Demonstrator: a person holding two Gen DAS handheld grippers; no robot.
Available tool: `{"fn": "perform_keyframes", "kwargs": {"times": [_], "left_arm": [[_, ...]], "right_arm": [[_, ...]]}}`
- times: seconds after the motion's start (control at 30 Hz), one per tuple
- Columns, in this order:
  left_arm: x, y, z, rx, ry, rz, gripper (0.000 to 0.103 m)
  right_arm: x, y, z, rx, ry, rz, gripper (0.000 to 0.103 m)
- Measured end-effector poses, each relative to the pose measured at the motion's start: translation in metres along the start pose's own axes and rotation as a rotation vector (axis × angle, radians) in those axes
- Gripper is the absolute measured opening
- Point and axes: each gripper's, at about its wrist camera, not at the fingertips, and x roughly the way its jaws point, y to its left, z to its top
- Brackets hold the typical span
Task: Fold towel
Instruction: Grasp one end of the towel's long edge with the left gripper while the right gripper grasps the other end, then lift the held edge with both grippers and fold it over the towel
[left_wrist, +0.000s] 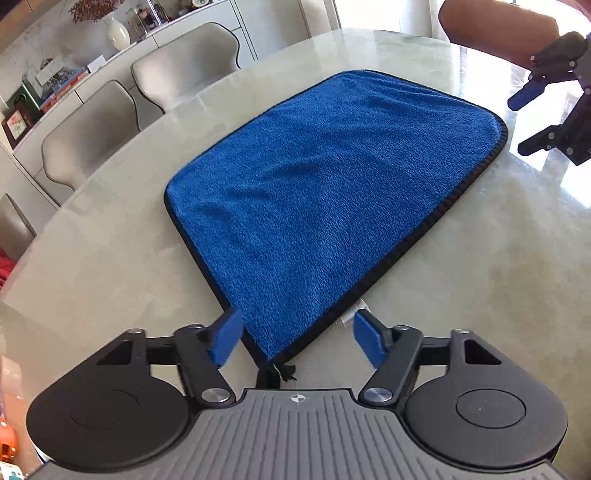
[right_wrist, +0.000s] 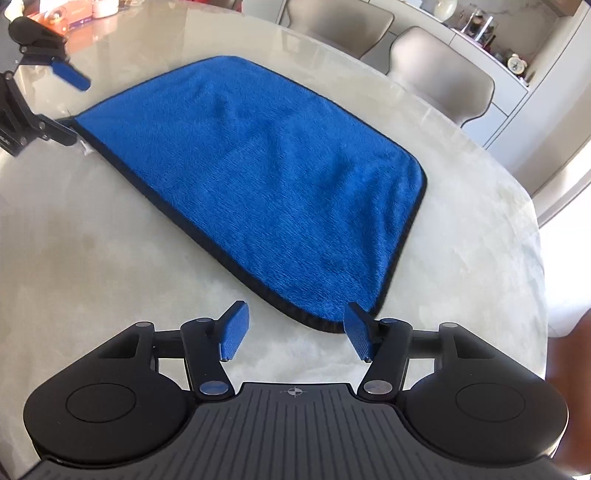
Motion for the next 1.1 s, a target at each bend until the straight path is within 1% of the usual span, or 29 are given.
{"fn": "perform_keyframes", "kwargs": {"times": [0.1,0.17,0.27,0.3,0.33,0.43,0.47,0.57,0.63,0.7,0.77,0.8,0.87,0.9,0.93,0.97,1.0,1.03,1.1], "left_arm": [[0.000,-0.003,-0.003,0.030,0.003,-0.005,0.067],[0.000,-0.004,-0.003,0.051,0.003,-0.002,0.067],[0.001,-0.004,-0.002,0.096,0.010,0.007,0.066],[0.003,-0.005,-0.001,0.129,0.016,0.015,0.066],[0.004,-0.005,-0.001,0.146,0.021,0.020,0.066],[0.006,-0.007,0.003,0.215,0.033,0.025,0.067],[0.006,-0.008,0.004,0.229,0.036,0.025,0.067],[0.009,-0.009,0.005,0.269,0.032,0.047,0.067],[0.010,-0.008,0.006,0.291,0.032,0.042,0.067],[0.010,-0.008,0.007,0.304,0.032,0.034,0.062],[0.011,-0.009,0.008,0.306,0.034,-0.003,0.044],[0.011,-0.009,0.008,0.309,0.030,-0.011,0.038],[0.011,-0.010,0.007,0.323,0.025,-0.026,0.011],[0.012,-0.012,0.007,0.340,0.026,-0.032,0.008],[0.013,-0.015,0.007,0.359,0.027,-0.038,0.005],[0.013,-0.017,0.007,0.370,0.027,-0.036,0.004],[0.013,-0.018,0.008,0.379,0.028,-0.034,0.004],[0.014,-0.017,0.009,0.375,0.029,-0.038,0.004],[0.015,-0.015,0.010,0.364,0.026,-0.041,0.003]], "right_arm": [[0.003,0.000,-0.001,-0.014,-0.012,0.008,0.058],[0.004,0.001,-0.001,-0.046,-0.027,0.017,0.058],[0.004,0.004,-0.003,-0.140,-0.046,0.025,0.058],[0.005,0.006,-0.004,-0.177,-0.049,0.024,0.058],[0.006,0.007,-0.003,-0.201,-0.051,0.019,0.058],[0.012,0.014,-0.005,-0.327,-0.047,0.000,0.058],[0.012,0.014,-0.006,-0.348,-0.052,-0.005,0.058],[0.015,0.013,-0.003,-0.366,-0.059,-0.006,0.058],[0.017,0.010,-0.001,-0.370,-0.069,-0.006,0.058],[0.019,0.011,-0.002,-0.383,-0.085,-0.014,0.058],[0.021,0.012,-0.003,-0.393,-0.104,-0.019,0.056],[0.022,0.012,-0.003,-0.391,-0.110,-0.014,0.054],[0.024,0.011,-0.001,-0.377,-0.114,0.006,0.041],[0.025,0.011,0.000,-0.374,-0.112,0.009,0.036],[0.026,0.012,0.002,-0.376,-0.107,0.010,0.026],[0.027,0.013,0.003,-0.384,-0.101,0.011,0.022],[0.028,0.015,0.004,-0.390,-0.095,0.011,0.021],[0.027,0.016,0.005,-0.393,-0.091,0.011,0.016],[0.027,0.015,0.008,-0.392,-0.087,0.013,0.013]]}}
